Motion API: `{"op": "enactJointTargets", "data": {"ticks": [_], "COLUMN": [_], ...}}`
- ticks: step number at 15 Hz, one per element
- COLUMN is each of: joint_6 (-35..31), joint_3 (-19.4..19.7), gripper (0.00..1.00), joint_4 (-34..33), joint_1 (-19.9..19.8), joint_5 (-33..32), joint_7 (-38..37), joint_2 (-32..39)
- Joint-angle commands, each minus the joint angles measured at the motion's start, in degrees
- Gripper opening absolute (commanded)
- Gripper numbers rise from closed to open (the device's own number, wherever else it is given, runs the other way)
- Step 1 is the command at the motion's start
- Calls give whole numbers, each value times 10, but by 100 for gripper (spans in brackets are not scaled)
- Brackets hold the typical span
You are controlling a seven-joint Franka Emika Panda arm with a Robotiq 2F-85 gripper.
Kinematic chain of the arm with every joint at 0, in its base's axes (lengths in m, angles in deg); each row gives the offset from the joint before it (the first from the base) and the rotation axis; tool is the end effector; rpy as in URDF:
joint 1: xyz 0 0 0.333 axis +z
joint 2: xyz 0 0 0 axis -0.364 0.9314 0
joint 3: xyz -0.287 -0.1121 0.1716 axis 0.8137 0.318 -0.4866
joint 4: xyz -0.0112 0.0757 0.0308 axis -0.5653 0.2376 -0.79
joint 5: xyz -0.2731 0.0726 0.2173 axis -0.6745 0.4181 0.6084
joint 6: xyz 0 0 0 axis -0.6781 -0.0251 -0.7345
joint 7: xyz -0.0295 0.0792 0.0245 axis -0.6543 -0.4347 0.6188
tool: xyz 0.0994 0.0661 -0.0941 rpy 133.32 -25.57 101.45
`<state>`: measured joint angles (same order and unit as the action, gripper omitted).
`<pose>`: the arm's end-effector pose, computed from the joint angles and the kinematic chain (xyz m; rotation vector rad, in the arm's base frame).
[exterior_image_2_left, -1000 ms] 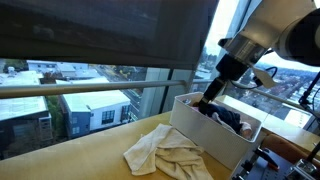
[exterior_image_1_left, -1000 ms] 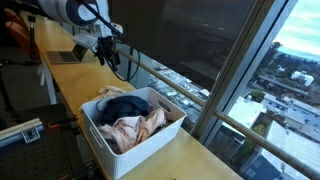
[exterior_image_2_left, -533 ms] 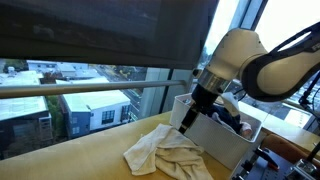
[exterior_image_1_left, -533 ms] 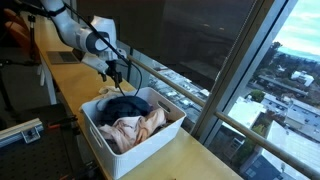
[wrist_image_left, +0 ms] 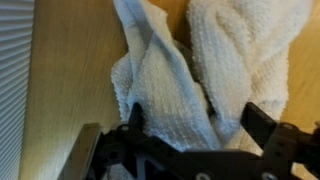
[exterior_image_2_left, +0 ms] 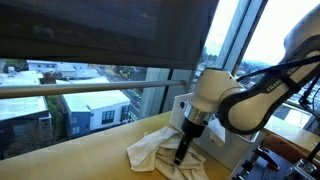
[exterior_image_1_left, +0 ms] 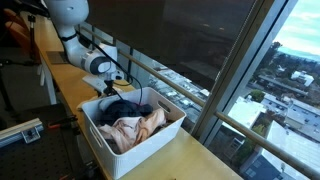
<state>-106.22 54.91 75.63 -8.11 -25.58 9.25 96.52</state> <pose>0.5335 0.2311 0.1434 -3.0206 -0.6949 -0.0312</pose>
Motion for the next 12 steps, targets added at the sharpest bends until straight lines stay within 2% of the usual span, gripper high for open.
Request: {"op": "enactJointTargets", "data": {"ticks": [1,4,5,6,8,12], "joint_6": [-16,-13,-14,-13,-14,-9], "joint_3": [7,5,6,6,4,1], "gripper": [100,100,95,74,70,38], "joint_4": [9,10,10,13,27,64], "joint_1": [13,4,3,2,2,-1], "joint_5": [10,16,18,19,21,27], "joint_7": [7,13,12,12,9,8], "joint_2": [26,39,40,36,19,-36]}}
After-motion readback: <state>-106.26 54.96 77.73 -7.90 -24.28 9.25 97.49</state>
